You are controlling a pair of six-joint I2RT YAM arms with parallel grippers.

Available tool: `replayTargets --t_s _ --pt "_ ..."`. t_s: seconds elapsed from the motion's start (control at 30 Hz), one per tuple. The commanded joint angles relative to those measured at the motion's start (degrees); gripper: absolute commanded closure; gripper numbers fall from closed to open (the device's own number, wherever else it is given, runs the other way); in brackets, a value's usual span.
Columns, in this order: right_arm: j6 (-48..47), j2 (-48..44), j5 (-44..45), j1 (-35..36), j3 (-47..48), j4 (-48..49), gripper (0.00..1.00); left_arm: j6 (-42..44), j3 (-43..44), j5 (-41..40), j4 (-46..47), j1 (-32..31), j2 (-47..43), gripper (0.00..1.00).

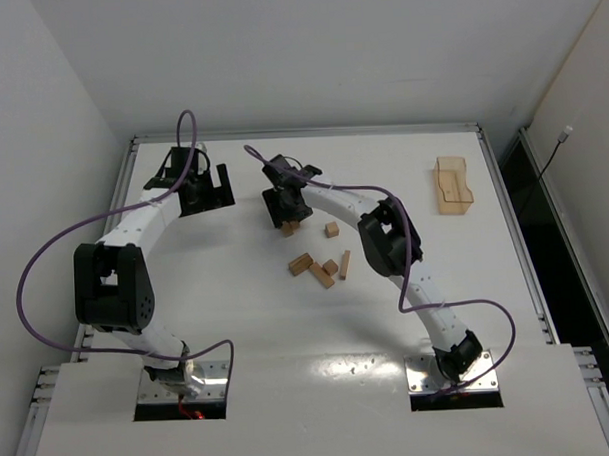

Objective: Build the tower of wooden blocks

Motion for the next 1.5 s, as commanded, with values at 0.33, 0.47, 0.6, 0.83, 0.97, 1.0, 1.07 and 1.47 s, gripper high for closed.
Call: replayTargets --t_s 0.33,0.47,0.6,0.83,0.97,1.0,1.07,1.47 --pt "4.0 1.3 7.0 -2.8 2.1 -0.3 1.0 -0.6 2.0 0.7 0.4 0.8 0.2 0.0" --pt "7.3 0.0 11.0 -3.3 1.6 -1.3 1.0 -0.6 2.5 1.3 0.4 0.8 0.7 0.0" --pt "8.9 0.0 11.0 -3.3 0.2 -1.3 0.97 -0.6 3.0 1.8 0.4 0.8 1.3 0.0" --pt "10.3 -1.2 8.8 -3.9 -0.5 -1.3 0.23 -0.6 3.0 1.3 0.4 0.8 0.8 0.0" --pt "7.6 -4.9 7.6 -3.9 0.1 0.6 0.14 -0.6 2.5 1.3 0.4 0.8 0.8 0.0" --pt "6.8 -5.8 7.6 -3.9 0.1 1.1 0.14 -0.6 2.5 1.3 0.4 0.8 0.8 0.0" --pt "4.7 -9.6 6.9 -3.9 0.1 1.8 0.12 -0.6 2.5 1.3 0.4 0.8 0.2 0.0" --pt "-22.8 -49.5 -1.6 -3.6 -30.5 7.5 0.38 -0.6 -3.3 1.8 2.6 0.8 -7.2 0.0"
